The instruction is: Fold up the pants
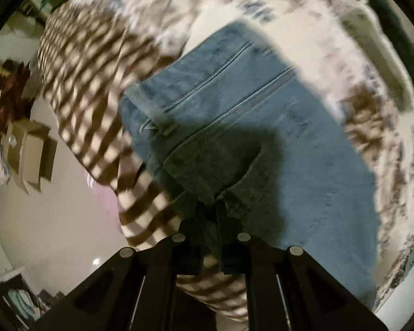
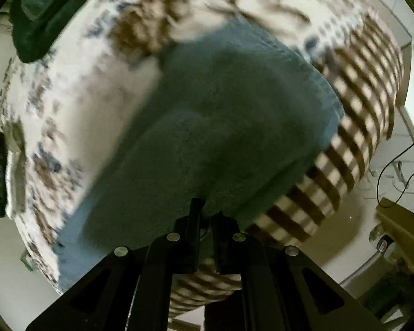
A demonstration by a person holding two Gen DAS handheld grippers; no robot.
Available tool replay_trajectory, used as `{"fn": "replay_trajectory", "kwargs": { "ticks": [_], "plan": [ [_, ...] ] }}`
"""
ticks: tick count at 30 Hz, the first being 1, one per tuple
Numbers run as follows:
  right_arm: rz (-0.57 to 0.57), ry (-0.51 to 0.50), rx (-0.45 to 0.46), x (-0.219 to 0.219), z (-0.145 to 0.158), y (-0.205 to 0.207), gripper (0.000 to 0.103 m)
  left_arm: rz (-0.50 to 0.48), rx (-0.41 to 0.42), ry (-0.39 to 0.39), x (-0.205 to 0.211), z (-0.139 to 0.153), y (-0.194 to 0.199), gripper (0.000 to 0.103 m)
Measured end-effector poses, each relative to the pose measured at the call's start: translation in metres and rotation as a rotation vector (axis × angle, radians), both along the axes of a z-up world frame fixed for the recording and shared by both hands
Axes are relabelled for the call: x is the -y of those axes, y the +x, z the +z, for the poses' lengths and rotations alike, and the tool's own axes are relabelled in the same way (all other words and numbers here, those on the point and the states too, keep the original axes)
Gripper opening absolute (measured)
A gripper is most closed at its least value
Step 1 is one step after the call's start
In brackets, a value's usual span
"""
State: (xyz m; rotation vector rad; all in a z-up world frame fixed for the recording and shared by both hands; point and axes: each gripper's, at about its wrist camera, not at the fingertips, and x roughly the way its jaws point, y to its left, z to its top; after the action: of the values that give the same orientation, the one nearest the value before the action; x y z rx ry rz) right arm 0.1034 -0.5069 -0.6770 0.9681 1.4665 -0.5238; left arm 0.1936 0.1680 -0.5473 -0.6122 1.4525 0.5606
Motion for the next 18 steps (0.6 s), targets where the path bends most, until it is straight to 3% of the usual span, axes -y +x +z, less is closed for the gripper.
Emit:
{"fn": "replay_trajectory", "kwargs": {
  "ticks": [2,4,5,7,9,10,12,13,14,18],
  "plan": [
    [0.013,0.041,-0.016,0.002,-0.020,-0.015,0.011,0.017,0.006,-0.011,-0.004,-0.015,-0.005,0.008],
    [0.006,0.069,-0.024,0.010,-0.027,-0.032,0.027,0.018,0.020,-0.014,-0.005,-0.015,-0.006,0.009],
    [-0.004,0.078,-0.009,0.014,-0.026,-0.035,0.031,0.010,0.025,-0.012,-0.004,-0.013,-0.005,0.010],
    [-0.046,0.076,0.047,0.031,-0.017,-0.053,0.051,0.003,0.046,-0.016,-0.002,-0.006,-0.009,0.010],
    [-0.100,0.064,0.118,0.049,-0.006,-0.066,0.054,0.007,0.078,-0.007,-0.002,0.005,-0.015,0.010],
    [-0.129,0.052,0.147,0.058,-0.001,-0.070,0.054,0.011,0.082,0.002,-0.001,0.008,-0.017,0.017],
    [-0.191,0.043,0.179,0.073,0.001,-0.075,0.055,0.016,0.097,0.010,0.000,0.010,-0.019,0.042],
    [-0.236,0.047,0.186,0.082,-0.003,-0.078,0.055,0.017,0.096,0.021,0.002,0.008,-0.019,0.069],
    [-0.266,0.055,0.191,0.087,-0.005,-0.079,0.055,0.021,0.093,0.023,0.001,0.005,-0.021,0.080],
    [-0.456,0.163,0.225,0.104,-0.036,-0.085,0.055,0.035,0.075,0.010,0.003,-0.011,-0.025,0.080]
  ]
}}
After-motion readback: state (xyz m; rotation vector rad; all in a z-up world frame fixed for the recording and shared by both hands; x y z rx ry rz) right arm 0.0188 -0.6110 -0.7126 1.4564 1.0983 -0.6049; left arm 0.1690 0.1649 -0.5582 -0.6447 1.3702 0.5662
